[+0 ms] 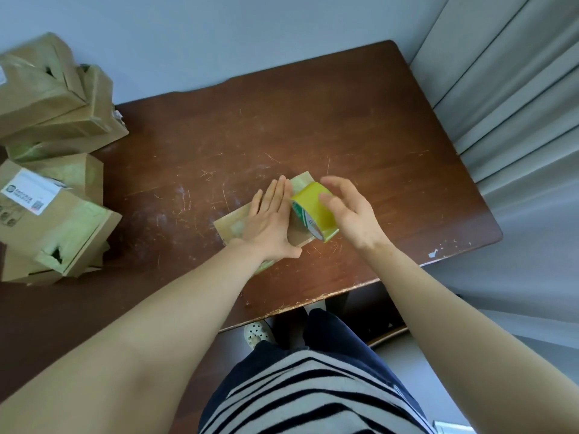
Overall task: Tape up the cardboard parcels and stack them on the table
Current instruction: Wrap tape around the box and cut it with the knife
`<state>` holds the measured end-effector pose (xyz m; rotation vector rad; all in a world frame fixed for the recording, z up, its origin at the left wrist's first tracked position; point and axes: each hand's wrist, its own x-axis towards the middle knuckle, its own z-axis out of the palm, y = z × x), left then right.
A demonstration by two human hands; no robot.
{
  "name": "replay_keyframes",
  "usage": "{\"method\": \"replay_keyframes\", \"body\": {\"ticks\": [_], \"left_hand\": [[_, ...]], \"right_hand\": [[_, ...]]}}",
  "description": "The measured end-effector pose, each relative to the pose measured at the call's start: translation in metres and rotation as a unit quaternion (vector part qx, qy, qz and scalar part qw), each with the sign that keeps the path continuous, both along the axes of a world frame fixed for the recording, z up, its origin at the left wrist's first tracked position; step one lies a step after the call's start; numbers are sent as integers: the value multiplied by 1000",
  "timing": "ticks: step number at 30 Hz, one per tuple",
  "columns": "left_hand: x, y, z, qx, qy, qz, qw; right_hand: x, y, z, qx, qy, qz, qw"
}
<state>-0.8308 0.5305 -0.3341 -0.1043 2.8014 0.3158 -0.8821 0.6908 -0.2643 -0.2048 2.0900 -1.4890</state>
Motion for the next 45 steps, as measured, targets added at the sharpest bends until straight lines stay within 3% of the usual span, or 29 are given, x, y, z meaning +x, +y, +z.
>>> {"method": "replay_keyframes", "body": {"ticks": [3, 5, 8, 11, 14, 18, 23, 26, 28, 34, 38, 42, 45], "left_hand": [[0, 1, 3, 21, -11, 20, 1000], [0, 1, 4, 24, -16, 21, 999], [2, 1, 3, 18, -13, 4, 1000], [1, -2, 3, 15, -13, -11, 1000], [-1, -2, 4, -3, -34, -34, 999], [-12, 0, 16, 26, -121, -24, 992], [-46, 27, 13, 33, 30, 65, 997], [-43, 42, -5, -22, 32, 57, 998], [-44, 38, -9, -12, 33, 49, 998], [-5, 30, -3, -8, 68, -152, 986], [-12, 19, 4, 47, 48, -136, 988], [-18, 4, -4, -38, 53, -27, 997], [-9, 11, -5, -1, 58, -70, 996]], "right_hand": [[16, 17, 4, 19, 97, 61, 993], [29, 36, -4, 90, 155, 64, 982], [42, 50, -12, 217, 119, 57, 967], [35, 35, -12, 354, 108, 119, 922], [23, 20, -15, 411, 77, 158, 895], [14, 6, -17, 432, 41, 161, 887], [8, 1, -15, 444, 11, 157, 882], [6, 1, -17, 447, -4, 156, 881], [3, 1, -18, 443, -12, 145, 885], [6, -1, -17, 449, -2, 156, 880], [4, 0, -15, 442, -10, 155, 884], [3, 0, -18, 441, 10, 159, 883], [4, 0, -19, 440, 10, 155, 885]]}}
